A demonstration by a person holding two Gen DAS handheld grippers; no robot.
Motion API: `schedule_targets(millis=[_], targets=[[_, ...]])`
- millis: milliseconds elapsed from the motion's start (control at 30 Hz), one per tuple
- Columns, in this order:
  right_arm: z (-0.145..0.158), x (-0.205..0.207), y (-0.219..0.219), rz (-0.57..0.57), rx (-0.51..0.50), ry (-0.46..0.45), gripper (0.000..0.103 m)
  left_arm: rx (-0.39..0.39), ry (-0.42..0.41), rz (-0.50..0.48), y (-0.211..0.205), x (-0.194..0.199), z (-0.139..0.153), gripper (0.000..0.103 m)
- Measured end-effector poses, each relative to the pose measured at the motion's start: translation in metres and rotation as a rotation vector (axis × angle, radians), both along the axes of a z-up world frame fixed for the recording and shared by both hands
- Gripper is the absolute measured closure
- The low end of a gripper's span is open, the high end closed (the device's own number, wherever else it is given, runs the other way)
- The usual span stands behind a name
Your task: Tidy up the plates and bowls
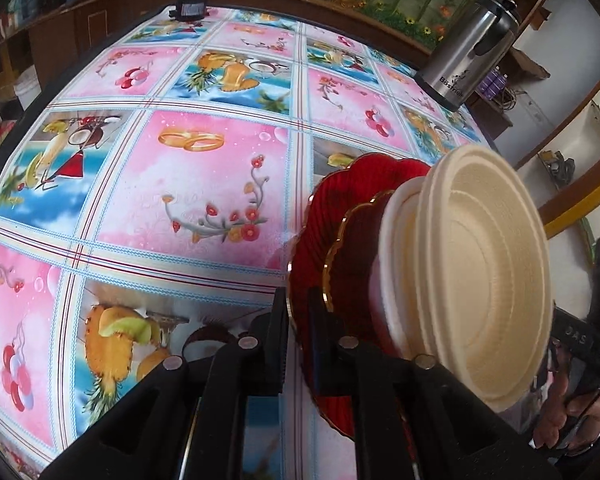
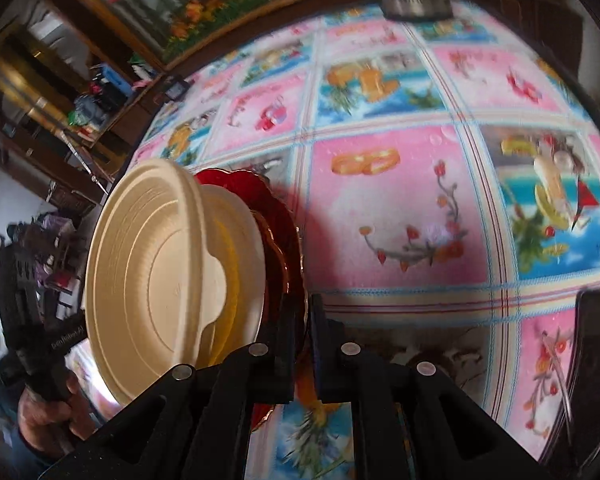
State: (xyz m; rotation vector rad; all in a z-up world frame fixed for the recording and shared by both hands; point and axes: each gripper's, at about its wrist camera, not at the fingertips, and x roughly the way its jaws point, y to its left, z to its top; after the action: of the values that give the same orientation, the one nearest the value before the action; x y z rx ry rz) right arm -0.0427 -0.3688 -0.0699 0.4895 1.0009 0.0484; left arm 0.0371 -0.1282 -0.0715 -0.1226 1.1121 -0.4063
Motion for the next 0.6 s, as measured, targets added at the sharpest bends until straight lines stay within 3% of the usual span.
schedule_targets(millis=[133,200,267,400,500,600], targets=[[-0.003,-0.006,-0.003,-0.004,-0.001,-0.055,0.093,-0.002,-0.049,0.025,0.006,-0.003,-0.003,0.077],[-0.004,-0.008,-0.004,-0.007,0.014,-0.077,0.093,-0.008,-0.064,0.041,0.012,-0.005,-0.006,0.061],[-0.005,-0.011,-0.004,-0.016,0.011,-0.092,0.09,-0.011,-0.083,0.057,0.019,-0.007,-0.007,0.052],[-0.008,-0.022,-0.005,-0.045,0.021,-0.126,0.077,-0.045,-0.13,0.057,0.029,-0.016,-0.001,0.044],[-0.007,-0.031,-0.002,-0.066,0.011,-0.154,0.074,-0.081,-0.181,0.053,0.035,-0.028,0.004,0.035],[-0.003,-0.044,0.005,-0.077,-0.011,-0.198,0.065,-0.1,-0.238,0.053,0.041,-0.043,0.008,0.034]])
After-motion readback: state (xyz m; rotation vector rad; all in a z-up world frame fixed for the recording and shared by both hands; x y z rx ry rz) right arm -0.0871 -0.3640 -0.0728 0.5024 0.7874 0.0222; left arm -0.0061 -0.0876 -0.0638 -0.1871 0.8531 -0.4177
